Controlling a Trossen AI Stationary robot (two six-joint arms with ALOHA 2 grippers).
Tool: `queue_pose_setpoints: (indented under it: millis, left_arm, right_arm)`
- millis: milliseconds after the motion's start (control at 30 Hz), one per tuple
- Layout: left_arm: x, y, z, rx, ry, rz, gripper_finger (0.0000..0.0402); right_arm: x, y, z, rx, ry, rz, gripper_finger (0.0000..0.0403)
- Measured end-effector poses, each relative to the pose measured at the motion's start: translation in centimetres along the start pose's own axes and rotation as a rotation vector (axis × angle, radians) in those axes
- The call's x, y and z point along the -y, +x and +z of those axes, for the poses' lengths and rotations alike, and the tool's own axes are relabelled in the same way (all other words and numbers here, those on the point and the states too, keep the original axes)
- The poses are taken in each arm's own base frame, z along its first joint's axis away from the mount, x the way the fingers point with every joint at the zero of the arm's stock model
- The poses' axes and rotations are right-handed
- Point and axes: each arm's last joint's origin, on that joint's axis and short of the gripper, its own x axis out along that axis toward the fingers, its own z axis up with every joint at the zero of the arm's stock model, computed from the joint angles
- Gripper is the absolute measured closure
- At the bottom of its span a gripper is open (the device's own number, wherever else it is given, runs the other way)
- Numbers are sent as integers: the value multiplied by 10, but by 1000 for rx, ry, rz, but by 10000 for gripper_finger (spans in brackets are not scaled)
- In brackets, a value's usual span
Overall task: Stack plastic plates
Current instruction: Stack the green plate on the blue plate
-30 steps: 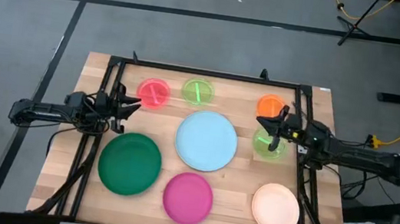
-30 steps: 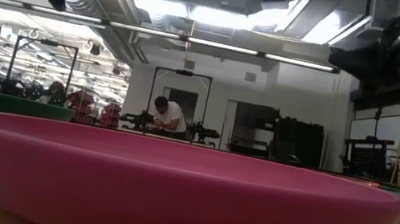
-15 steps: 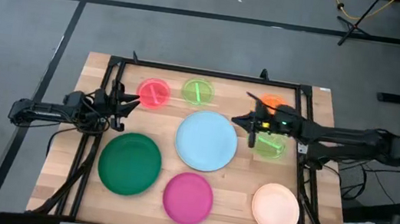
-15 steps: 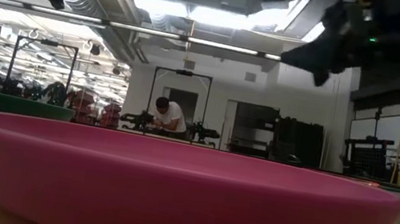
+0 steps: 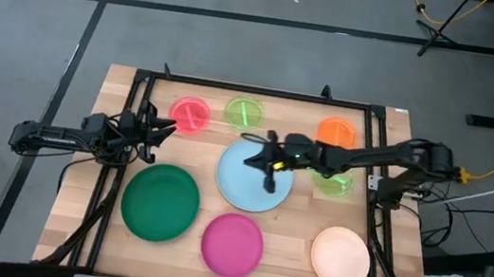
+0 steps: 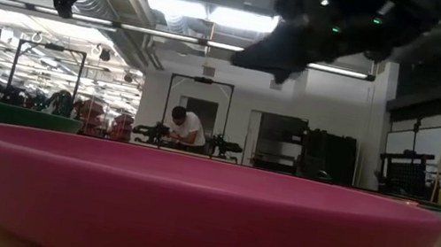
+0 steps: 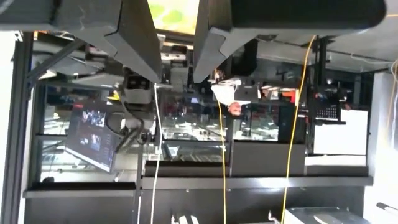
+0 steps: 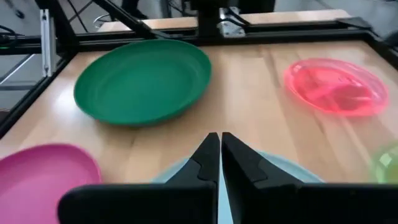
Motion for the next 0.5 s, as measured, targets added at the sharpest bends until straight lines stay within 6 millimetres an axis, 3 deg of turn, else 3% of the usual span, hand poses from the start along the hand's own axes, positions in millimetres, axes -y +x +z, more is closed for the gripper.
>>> queue_pose_setpoints:
  millis: [333, 500]
  left_arm:
    - [0, 1, -2, -16, -17, 8, 315]
    - [-1, 1, -2, -19, -16, 27, 315]
  right_arm:
    - [-3, 52, 16, 17, 22, 25, 391]
    - [-9, 76, 13, -6, 14, 74, 391]
